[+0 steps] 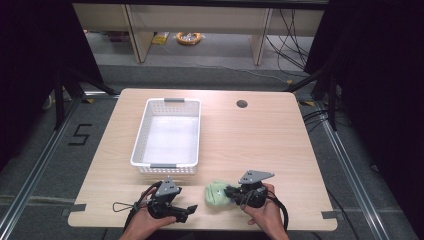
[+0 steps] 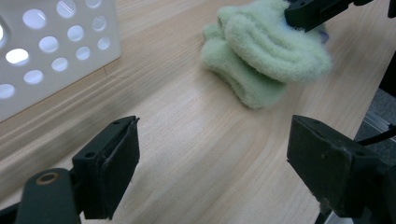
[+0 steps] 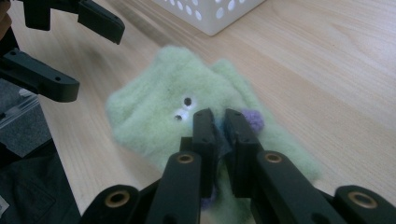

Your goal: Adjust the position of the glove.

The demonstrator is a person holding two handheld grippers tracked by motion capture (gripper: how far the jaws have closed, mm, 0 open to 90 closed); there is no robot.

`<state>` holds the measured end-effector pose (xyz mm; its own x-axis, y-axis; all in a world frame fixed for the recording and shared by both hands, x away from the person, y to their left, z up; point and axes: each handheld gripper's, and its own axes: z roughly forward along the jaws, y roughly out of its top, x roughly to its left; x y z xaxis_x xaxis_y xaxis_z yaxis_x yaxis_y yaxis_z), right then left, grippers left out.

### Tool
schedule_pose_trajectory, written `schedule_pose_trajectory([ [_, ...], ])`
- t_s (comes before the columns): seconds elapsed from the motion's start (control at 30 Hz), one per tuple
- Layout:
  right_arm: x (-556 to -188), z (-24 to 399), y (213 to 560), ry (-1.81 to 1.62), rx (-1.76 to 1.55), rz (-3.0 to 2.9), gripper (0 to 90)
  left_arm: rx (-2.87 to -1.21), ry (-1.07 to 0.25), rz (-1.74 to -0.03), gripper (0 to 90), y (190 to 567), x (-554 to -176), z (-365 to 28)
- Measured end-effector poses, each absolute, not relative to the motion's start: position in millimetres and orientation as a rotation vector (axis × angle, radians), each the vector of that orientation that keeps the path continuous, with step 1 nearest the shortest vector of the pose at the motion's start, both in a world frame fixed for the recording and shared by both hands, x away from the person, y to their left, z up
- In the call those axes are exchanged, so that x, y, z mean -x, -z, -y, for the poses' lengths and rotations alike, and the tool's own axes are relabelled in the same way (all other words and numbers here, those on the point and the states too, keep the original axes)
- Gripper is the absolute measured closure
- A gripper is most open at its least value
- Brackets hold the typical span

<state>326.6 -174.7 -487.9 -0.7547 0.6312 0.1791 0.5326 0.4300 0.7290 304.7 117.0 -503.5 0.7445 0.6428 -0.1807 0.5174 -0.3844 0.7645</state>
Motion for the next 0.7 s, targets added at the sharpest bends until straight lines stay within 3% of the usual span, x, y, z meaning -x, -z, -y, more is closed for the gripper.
schedule_pose_trajectory([
  [0.2, -326.3, 180.0, 479.9, -1.257, -1.070, -2.515, 65.7, -2.053, -0.175, -0.886, 16.8, 502.3, -304.7, -117.3],
  [0.27, -326.0, 185.9, 474.9, -1.245, -1.090, -2.473, 60.6, -2.008, -0.108, -0.923, 16.8, 502.1, -304.7, -115.8],
  [0.7, -322.7, 206.2, 484.7, -1.215, -1.272, -2.452, 48.6, -1.920, 0.036, -0.910, 18.6, 494.8, -312.2, -92.6],
])
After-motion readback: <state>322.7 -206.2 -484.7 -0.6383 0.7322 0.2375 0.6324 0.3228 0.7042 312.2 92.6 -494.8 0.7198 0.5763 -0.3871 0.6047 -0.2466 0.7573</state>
